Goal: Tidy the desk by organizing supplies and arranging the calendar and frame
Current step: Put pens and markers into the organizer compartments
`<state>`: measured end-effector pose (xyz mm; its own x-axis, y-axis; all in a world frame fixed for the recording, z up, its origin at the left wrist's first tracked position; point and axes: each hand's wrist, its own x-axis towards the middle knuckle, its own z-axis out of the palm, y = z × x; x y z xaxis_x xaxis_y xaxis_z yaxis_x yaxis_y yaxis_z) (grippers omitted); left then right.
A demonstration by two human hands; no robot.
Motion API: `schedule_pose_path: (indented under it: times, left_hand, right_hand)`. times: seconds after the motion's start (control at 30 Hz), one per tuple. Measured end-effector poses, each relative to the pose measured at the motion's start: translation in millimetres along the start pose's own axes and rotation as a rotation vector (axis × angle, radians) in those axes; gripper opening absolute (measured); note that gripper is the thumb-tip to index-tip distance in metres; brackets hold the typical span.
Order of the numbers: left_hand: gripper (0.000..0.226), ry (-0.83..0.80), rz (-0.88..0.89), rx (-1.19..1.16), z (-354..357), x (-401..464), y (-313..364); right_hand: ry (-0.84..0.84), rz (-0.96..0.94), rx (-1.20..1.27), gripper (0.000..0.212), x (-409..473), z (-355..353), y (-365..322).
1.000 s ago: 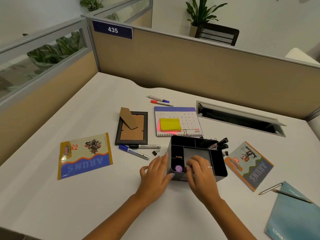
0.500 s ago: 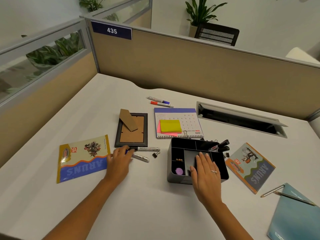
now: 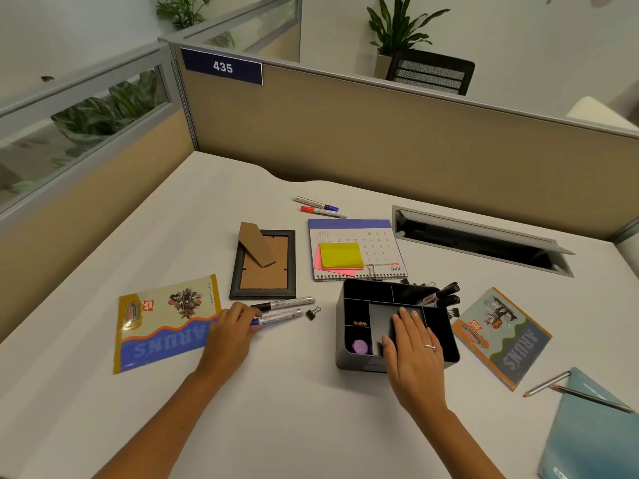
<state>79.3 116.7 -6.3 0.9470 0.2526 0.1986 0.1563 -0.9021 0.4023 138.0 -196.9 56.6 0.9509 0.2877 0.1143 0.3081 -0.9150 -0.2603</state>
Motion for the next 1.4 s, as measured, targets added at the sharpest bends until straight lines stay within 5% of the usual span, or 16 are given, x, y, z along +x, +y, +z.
schedule_pose_path:
  times: [0.33,0.53,0.73,1.03,1.2,1.4]
  left_hand:
    - [0.038,0.081,-0.016,-0.659,-70.2,20.7,86.1]
    - [0.035,0.003,0.049,-0.741,-88.3,22.8,131.4]
    - [0.029,0.008,0.109,-0.844,-83.5,24.0,136.2]
    - [0.029,0.001,-0.089,-0.221,-10.5,22.4,25.6]
    - [0.041,-0.094,-0.122,-0.041,5.9,13.1,2.9]
    - [0.03,-0.048,-0.099,-0.009,11.7,17.7,5.0]
  right_hand:
    - [0.035,-0.214,0.284,0.04,4.1,-22.0,-55.9]
    - [-0.134,-0.098,0.584,0.047,10.0,-52.2,-107.2]
    - [-0.05,-0.071,0.669,0.061,17.1,-68.8,-102.8]
    - [0.472,0.044,0.718,0.028,60.1,-98.3,-20.6]
    - [0.468,0.187,0.623,0.019,72.5,-82.8,26.5]
    - [0.374,0.224,0.361,0.022,70.9,-63.3,44.7]
